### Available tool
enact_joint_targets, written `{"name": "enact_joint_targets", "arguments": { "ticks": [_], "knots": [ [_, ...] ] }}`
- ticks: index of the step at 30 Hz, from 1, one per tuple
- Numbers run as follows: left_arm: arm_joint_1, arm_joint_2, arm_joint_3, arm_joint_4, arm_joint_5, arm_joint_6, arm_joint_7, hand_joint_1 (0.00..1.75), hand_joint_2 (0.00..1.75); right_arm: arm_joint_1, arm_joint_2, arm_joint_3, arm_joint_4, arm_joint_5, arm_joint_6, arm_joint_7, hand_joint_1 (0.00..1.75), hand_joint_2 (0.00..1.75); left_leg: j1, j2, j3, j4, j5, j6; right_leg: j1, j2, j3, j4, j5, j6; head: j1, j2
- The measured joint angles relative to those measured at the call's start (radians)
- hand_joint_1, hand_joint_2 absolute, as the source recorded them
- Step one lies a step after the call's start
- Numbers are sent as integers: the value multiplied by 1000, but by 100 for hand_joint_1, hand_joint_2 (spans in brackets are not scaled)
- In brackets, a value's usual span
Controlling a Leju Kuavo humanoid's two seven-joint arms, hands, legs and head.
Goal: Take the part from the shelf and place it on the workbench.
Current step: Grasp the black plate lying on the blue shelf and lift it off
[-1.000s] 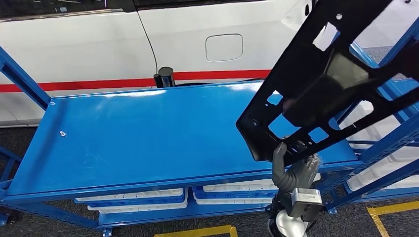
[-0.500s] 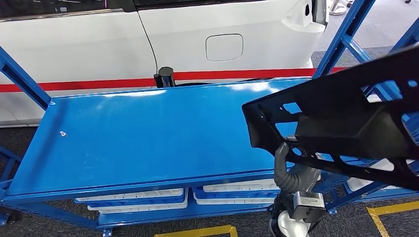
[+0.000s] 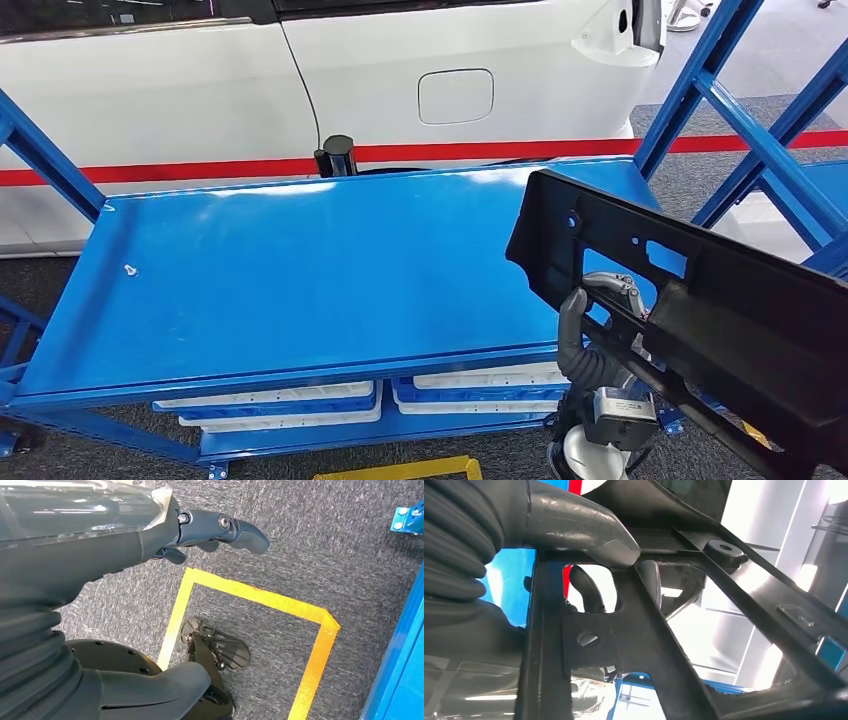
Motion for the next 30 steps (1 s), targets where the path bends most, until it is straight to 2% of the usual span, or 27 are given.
{"name": "enact_joint_targets", "arguments": {
  "ticks": [2,3,5,6,7,8,10,11,12,15,17,18,20,21,22,23,25,27,28,30],
  "knots": [
    [-1,-2,1,0,0,1,-1,0,175,-3,-1,0,1,-2,0,0,175,175,8,2,7,-16,13,8,4,-1,-20,38,-23,0,1,0],
    [-1,-4,2,0,1,1,-1,0,175,-4,-1,0,2,-2,-1,0,175,175,12,4,8,-21,17,10,5,-2,-44,88,-48,-2,3,0],
    [0,-6,5,0,1,1,-1,0,175,-4,-2,0,6,-2,-1,2,175,175,13,6,6,-22,18,11,3,-2,-106,225,-103,-2,5,0],
    [0,-7,6,0,1,0,-1,0,175,-4,-2,0,9,-3,-1,2,175,175,14,6,5,-22,19,10,0,-2,-127,273,-117,2,5,0],
    [1,-7,6,0,1,0,-1,0,175,-3,-3,0,11,-3,-1,3,175,175,15,6,5,-21,18,8,-4,-2,-130,283,-116,9,5,0],
    [1,-8,7,0,1,0,-1,0,175,-4,-3,-1,13,-4,-1,3,175,175,18,5,5,-20,18,4,-8,-3,-111,250,-100,19,5,0],
    [0,-8,7,0,1,0,-1,0,175,-5,-5,-1,14,-4,-1,3,175,175,22,2,5,-13,13,-9,-16,-4,-36,110,-51,40,6,0],
    [0,-8,7,0,1,0,-1,0,175,-6,-4,-1,15,-4,-1,3,175,175,22,1,2,-6,9,-18,-19,-2,-6,53,-34,42,7,0],
    [0,-7,8,0,1,1,-1,0,175,-7,-5,-1,16,-4,-1,4,175,175,20,0,-1,0,6,-26,-19,-1,10,21,-26,37,8,0],
    [1,-6,9,0,1,2,-2,0,175,-7,-5,-3,17,-7,-1,5,175,175,21,-1,-6,5,5,-40,-16,4,9,19,-23,7,7,0],
    [0,-6,11,0,1,2,-3,0,175,-9,-5,-4,18,-7,-1,5,175,175,25,1,-21,38,-21,-46,-17,4,5,19,-20,-8,6,0],
    [0,-7,11,0,1,2,-4,0,175,-10,-5,-4,18,-7,-1,5,175,175,27,1,-43,87,-53,-49,-16,3,3,19,-18,-15,5,0],
    [0,-7,12,0,1,0,-5,0,175,-11,-5,-5,19,-7,-1,5,175,175,26,1,-109,229,-127,-50,-10,1,-4,19,-14,-26,4,0],
    [1,-7,12,0,1,0,-5,0,175,-11,-5,-5,20,-7,-1,5,175,175,26,1,-137,288,-148,-49,-6,1,-8,19,-12,-29,4,0],
    [1,-7,13,0,1,0,-5,0,175,-11,-5,-6,22,-7,-2,5,175,175,26,1,-148,312,-150,-46,-2,0,-11,19,-10,-33,4,0],
    [2,-7,13,0,1,-1,-5,0,175,-11,-5,-6,24,-7,-2,5,175,175,25,1,-137,296,-133,-41,2,0,-13,19,-8,-35,4,0],
    [0,-7,13,0,1,-2,-5,0,175,-12,-5,-6,25,-7,-2,5,175,175,20,1,-65,165,-71,-22,7,1,-14,19,-4,-37,4,0],
    [-2,-7,14,0,1,-2,-5,0,175,-15,-5,-7,26,-7,-2,5,175,175,12,4,-3,50,-33,-9,13,0,-15,21,0,-33,5,0],
    [-4,-8,14,0,1,-2,-5,0,175,-17,-5,-7,28,-7,-1,6,175,175,7,6,6,28,-29,-7,14,-1,-17,21,2,-29,5,0],
    [-4,-8,15,0,2,-2,-5,0,175,-24,-5,-7,32,-3,3,14,175,175,1,7,3,21,-21,-5,13,-3,-19,19,8,-19,5,0]
  ]
}}
